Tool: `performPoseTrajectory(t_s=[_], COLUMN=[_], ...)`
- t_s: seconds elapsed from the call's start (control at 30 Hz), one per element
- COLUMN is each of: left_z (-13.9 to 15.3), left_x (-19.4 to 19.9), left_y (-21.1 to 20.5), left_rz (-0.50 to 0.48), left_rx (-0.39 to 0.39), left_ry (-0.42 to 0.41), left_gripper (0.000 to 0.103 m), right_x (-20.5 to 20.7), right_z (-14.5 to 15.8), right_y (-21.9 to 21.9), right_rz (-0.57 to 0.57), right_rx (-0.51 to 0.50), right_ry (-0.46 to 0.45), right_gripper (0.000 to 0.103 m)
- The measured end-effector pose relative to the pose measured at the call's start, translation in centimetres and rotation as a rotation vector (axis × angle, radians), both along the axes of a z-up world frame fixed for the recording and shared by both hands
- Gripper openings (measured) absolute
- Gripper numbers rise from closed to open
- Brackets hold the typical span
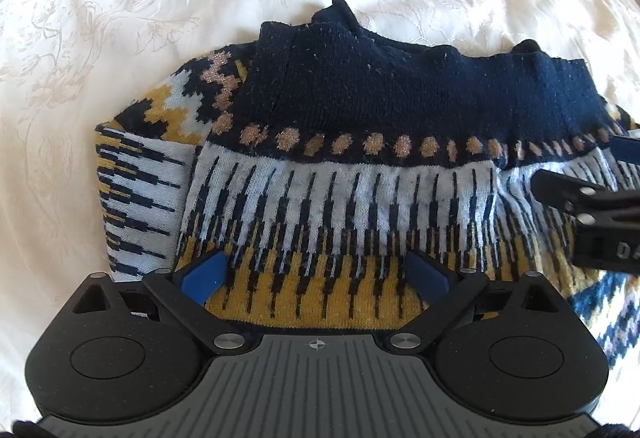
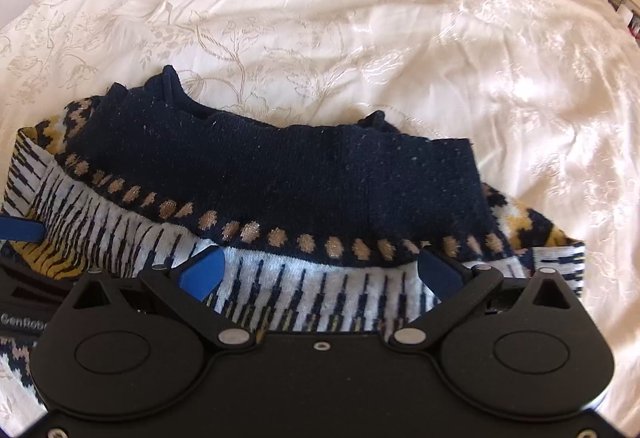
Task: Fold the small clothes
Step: 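Smooth the folded hem flat with both open grippers, then grasp the side edge of the folded sweater with the right gripper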
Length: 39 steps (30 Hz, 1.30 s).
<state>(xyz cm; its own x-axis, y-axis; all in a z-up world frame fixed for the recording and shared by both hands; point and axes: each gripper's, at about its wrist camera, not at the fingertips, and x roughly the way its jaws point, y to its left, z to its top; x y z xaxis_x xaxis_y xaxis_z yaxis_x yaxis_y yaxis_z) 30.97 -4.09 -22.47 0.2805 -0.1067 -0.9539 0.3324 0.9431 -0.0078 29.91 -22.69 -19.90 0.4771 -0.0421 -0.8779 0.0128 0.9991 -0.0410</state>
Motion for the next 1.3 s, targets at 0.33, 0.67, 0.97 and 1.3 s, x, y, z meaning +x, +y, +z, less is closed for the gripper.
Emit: performPoseTrajectory(t_s=[0.33,0.67,0.97,1.3], left_z=[-0.2,0.6,5.3,4.9], left_x=[-1.5,-1.0,-3.0,-4.5], left_y=[-0.4,-1.2,-1.9,-4.9], left_rz=[-0.005,0.006,0.051,0.058], left_rx=[0.018,0.025,-0.003,0.036], left_ry=[-0.031,-0.017,-0.091,-0.075], left_gripper=[0.1,0.099,0.091,0.091], right_x=[-7.1,-10.8,-13.5,-13.3], right_z=[-1.3,-0.1,2.5,0.7], right_y=[3.8,2.7,-5.2,-13.4], right_rz=[0.071,0.007,-0.167,-0.267], right_rx=[-0.151,-0.141,0.063,0.316], right_ry=[0.08,0.054,-0.037,0.01], right_gripper=[0.102,0.102,0.102,0.102])
